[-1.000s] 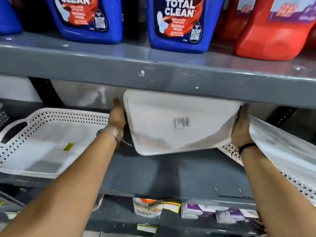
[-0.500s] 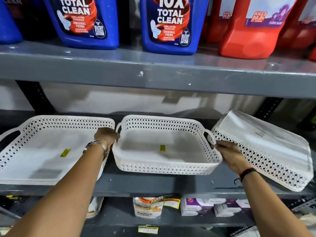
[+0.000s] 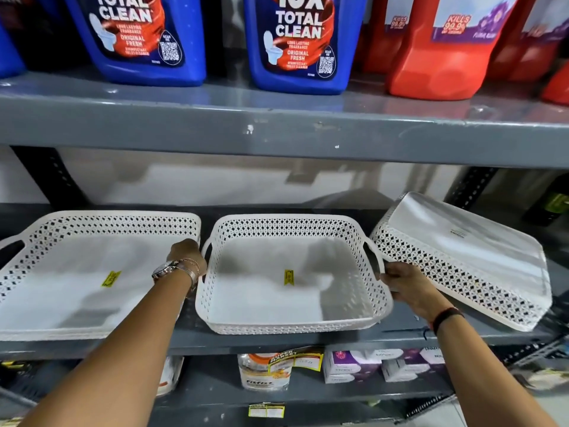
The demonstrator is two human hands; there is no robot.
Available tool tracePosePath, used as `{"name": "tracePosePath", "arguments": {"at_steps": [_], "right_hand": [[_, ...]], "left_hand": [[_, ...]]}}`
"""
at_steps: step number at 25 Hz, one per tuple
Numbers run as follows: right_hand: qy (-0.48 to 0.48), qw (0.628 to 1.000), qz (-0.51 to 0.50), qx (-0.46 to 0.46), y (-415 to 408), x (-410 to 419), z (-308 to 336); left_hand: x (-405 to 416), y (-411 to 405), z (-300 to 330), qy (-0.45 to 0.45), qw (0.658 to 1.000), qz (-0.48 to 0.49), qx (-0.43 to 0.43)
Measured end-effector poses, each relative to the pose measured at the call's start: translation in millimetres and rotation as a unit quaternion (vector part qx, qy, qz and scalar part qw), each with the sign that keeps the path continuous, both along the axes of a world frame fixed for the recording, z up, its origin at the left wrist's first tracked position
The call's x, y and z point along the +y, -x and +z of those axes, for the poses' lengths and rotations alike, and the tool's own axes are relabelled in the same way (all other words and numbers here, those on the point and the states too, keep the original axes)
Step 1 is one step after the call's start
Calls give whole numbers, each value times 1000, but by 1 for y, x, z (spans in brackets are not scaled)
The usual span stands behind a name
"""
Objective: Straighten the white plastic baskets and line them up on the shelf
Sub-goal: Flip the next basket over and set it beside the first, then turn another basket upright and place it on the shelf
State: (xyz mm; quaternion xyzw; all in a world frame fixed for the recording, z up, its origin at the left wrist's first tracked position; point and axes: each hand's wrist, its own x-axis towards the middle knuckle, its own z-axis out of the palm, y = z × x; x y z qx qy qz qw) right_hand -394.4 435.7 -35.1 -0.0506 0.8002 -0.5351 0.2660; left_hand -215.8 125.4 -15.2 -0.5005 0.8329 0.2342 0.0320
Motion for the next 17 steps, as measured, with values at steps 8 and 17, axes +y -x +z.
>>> {"name": "tracePosePath", "arguments": {"at_steps": [8,17], "right_hand": [[-79,949,-168,253,54,75,16],[-84,942,-277,168,154,200,1]], "left_hand": [[67,83,22,108,981,-153,54],[214,236,30,-16,954,-260,150]]}}
